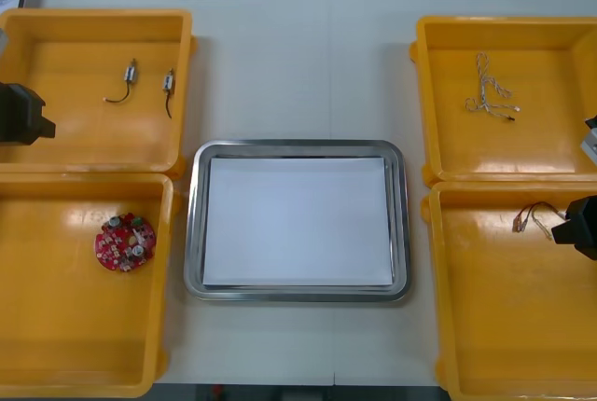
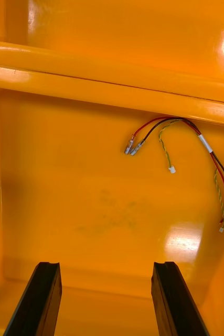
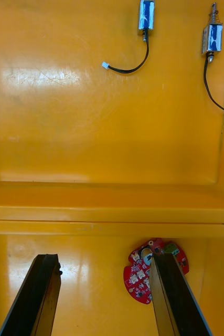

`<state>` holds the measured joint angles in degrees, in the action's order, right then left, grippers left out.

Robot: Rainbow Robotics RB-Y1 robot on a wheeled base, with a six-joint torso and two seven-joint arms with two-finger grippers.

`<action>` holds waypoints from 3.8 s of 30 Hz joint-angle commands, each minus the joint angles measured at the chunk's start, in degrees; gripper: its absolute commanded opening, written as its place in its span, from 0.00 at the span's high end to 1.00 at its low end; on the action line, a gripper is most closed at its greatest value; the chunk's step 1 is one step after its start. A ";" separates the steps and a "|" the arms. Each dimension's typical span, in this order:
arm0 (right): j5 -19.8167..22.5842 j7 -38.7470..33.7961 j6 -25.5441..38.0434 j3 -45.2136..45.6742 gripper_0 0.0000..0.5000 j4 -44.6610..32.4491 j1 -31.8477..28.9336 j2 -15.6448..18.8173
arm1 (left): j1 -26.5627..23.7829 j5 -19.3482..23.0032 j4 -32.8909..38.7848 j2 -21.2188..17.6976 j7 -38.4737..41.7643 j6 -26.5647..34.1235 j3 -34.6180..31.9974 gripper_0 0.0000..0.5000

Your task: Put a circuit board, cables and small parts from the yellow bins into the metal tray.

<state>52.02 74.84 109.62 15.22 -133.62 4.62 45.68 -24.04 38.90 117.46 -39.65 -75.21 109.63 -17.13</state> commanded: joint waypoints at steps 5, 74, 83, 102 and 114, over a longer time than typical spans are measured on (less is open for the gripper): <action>0.01 -1.01 0.38 1.57 0.00 -0.77 -0.93 2.05 | 1.02 -0.05 1.99 -2.72 -5.48 0.37 0.70 0.00; -31.98 -22.28 -41.24 -7.22 0.00 0.03 -19.56 -7.88 | 20.97 -1.37 15.00 4.93 -7.76 0.37 0.96 0.00; -39.19 -26.32 -46.86 -12.23 0.00 0.03 -21.23 -10.78 | 20.35 -3.13 15.00 10.12 -9.70 -1.35 1.05 0.00; -44.20 -22.02 -59.26 -15.22 0.00 3.37 -26.85 -14.65 | 20.09 -8.14 14.56 12.14 -11.89 -11.10 6.59 0.00; -44.64 -20.17 -69.98 -16.45 0.00 12.42 -24.48 -15.27 | 20.18 -10.43 9.37 13.46 -15.58 -19.54 8.17 0.00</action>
<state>8.09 52.39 41.42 -0.13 -121.95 -20.67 31.36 -2.21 29.32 128.41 -27.01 -83.40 92.97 -10.51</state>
